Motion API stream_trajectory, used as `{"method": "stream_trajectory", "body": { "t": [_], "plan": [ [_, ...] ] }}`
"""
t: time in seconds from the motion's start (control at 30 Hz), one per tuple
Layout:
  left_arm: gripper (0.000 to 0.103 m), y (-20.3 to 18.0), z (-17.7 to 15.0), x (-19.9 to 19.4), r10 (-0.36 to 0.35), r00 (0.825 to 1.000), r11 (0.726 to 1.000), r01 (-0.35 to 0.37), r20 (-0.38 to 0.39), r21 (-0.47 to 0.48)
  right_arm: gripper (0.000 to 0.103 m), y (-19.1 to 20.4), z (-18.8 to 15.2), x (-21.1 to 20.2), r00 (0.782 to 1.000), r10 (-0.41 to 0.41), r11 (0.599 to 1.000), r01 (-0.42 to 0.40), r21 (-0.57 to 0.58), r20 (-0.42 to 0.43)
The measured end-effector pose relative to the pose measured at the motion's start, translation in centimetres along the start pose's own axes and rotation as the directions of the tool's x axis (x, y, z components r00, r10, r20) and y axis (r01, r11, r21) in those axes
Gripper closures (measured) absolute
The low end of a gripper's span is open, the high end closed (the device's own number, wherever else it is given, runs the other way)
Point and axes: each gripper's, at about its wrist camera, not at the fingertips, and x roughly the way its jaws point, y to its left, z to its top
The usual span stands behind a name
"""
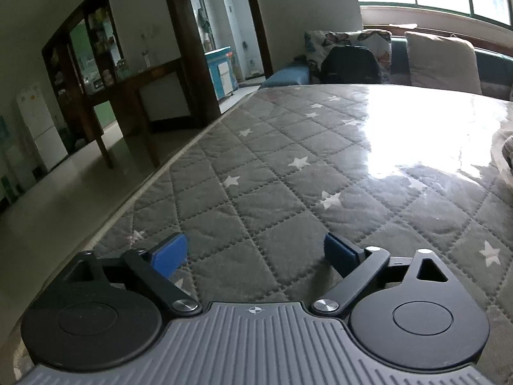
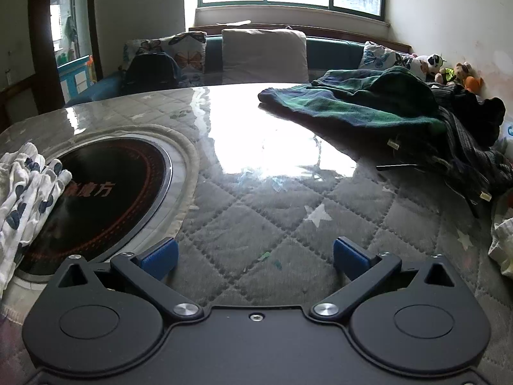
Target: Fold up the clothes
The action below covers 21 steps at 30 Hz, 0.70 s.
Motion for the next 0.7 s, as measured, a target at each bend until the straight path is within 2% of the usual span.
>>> {"method": "stream_trajectory", "body": {
  "t": [0.27, 0.7],
  "plan": [
    [0.0, 2.5, -0.2, 1.3, -0.106, 0.993, 0.984, 0.097, -0.049, -0.152, 0.0, 0.0, 0.1, 0.1, 1.0, -0.001, 1.0, 0.001, -0.002, 0.002],
    [0.0, 2.8, -0.3, 1.6, -0.109, 0.993, 0.983, 0.1, -0.049, -0.156, 0.0, 0.2, 0.2, 0.3, 1.0, 0.0, 1.0, 0.0, -0.001, 0.002]
  ]
}}
